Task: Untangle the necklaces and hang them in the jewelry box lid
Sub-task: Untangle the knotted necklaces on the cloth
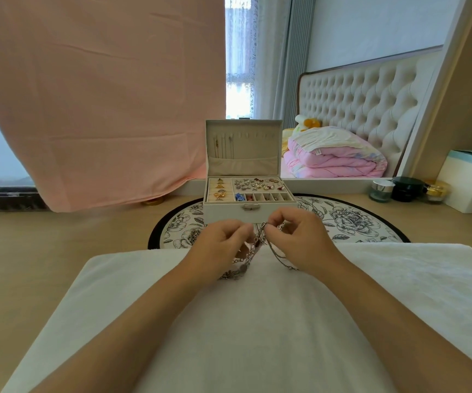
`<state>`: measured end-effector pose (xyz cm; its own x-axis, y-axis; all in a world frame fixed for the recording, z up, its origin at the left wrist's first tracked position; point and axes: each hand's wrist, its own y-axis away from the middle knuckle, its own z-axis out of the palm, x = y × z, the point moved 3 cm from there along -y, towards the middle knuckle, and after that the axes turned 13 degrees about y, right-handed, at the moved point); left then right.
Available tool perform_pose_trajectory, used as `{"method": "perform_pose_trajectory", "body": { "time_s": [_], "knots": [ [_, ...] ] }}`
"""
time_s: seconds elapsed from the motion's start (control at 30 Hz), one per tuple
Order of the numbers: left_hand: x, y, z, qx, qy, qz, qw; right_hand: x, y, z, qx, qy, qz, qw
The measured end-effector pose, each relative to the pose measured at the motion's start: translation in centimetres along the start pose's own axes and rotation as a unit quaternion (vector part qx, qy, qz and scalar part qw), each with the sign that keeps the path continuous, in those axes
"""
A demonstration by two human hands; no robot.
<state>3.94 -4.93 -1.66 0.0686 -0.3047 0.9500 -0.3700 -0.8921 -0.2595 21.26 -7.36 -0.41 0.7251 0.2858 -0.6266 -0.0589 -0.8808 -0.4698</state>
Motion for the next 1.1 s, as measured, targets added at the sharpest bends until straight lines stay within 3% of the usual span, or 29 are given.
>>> {"method": "perform_pose_trajectory", "body": {
  "time_s": [0.17, 0.37, 0.5, 0.93, 1.1],
  "knots": [
    [0.0, 0.3, 0.4, -0.013, 0.124, -0.04, 0.991, 0.2, 0.0, 0.2, -0.058, -0.049, -0.023, 0.997],
    [-0.1, 0.2, 0.2, 0.031, 0.057, -0.007, 0.998, 0.2, -0.1, -0.5, 0.015, 0.071, -0.07, 0.995],
    [0.2, 0.4, 0.2, 0.024, -0.002, 0.007, 1.0, 0.2, -0.3, -0.3, 0.031, 0.048, -0.05, 0.997],
    [0.0, 0.0, -0.3, 0.035, -0.049, 0.073, 0.996, 0.0, 0.2, 0.7, -0.126, -0.012, 0.02, 0.992],
    [-0.1, -0.1, -0.2, 0.043, -0.105, 0.082, 0.99, -0.1, 0.5, 1.0, -0.199, 0.079, -0.002, 0.977]
  ]
}}
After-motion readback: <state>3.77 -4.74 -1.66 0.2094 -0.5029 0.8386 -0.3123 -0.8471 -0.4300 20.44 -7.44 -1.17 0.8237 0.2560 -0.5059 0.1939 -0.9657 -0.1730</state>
